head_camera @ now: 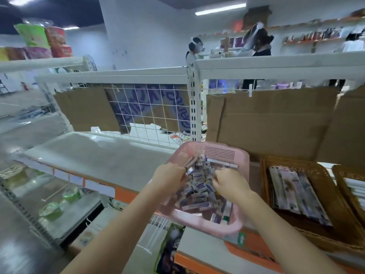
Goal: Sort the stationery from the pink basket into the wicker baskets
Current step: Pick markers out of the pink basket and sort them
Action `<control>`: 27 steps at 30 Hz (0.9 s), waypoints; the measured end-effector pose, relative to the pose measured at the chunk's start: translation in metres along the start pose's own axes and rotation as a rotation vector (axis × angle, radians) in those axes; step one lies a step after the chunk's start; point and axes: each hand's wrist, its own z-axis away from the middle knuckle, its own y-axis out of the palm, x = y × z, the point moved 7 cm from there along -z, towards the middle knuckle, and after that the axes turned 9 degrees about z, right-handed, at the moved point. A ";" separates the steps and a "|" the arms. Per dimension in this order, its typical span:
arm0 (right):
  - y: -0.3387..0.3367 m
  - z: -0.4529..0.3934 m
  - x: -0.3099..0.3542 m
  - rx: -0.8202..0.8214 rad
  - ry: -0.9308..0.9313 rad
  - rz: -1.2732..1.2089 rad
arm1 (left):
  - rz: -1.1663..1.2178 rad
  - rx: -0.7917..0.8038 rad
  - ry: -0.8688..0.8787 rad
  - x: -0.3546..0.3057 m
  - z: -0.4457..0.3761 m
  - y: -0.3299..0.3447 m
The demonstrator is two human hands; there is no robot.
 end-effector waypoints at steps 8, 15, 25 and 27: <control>0.024 -0.022 0.000 0.029 0.030 0.036 | -0.032 0.003 0.056 0.011 -0.019 0.019; 0.024 -0.025 -0.003 0.069 0.076 0.041 | 0.053 -0.033 0.179 0.011 -0.028 0.017; 0.032 -0.090 0.033 0.183 -0.020 0.169 | 0.152 -0.020 0.342 0.020 -0.016 0.031; 0.039 -0.102 0.039 0.175 -0.044 0.095 | 0.159 -0.004 0.371 0.019 -0.013 0.034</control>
